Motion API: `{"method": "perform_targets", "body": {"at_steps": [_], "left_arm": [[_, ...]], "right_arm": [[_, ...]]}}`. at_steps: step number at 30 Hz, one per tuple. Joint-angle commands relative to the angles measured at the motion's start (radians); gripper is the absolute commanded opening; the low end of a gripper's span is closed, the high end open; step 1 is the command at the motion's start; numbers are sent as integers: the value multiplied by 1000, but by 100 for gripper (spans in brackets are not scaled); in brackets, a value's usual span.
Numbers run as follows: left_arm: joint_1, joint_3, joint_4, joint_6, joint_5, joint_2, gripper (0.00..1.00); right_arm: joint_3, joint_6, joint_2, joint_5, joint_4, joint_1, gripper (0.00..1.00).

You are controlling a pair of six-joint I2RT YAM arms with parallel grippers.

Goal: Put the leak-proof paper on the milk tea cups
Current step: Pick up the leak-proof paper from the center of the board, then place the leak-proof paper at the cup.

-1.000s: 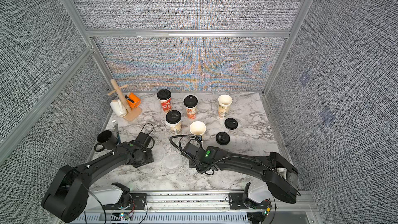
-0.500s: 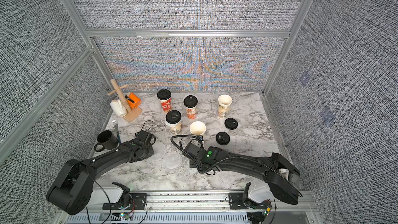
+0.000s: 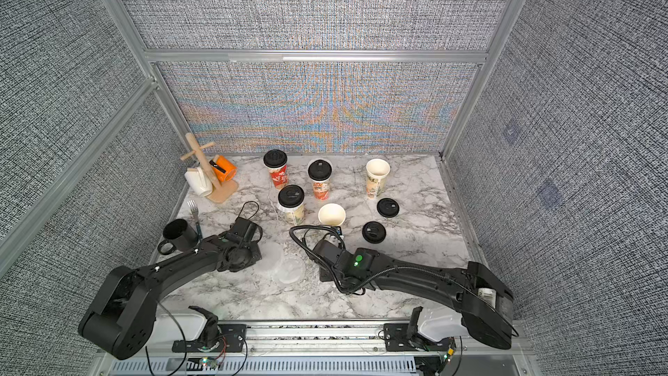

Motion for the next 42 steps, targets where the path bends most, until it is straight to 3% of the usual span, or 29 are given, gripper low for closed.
{"method": "perform_targets", "body": {"at_steps": [1,9,15,18,22,26,33,42], "left_arm": [[2,82,-188,4,16,-103,0],[1,335,-408,82,21,-346,0],[-2,470,-303,277,237,-470,0],[-19,590,-298,342,394,-387,0],[-123,692,-230,400,454,-240,0],[-182,702,-55,353,526,-101,0],[-249,752,73,310,485,115,0],[-256,796,108,321,415,292,0]], "right_arm": [[15,-16,-33,27,6,-1,0],[62,-45,-197,76,-75,-46,0],[57,-79,-378,121,-121,-164,0],[43,-121,-437,106,-125,-268,0],[31,-212,-446,42,-98,-419,0],[30,-287,-429,-21,-69,-542,0],[6,-357,-412,-100,-42,-651,0],[-51,-400,-408,-172,-9,-729,0]]}}
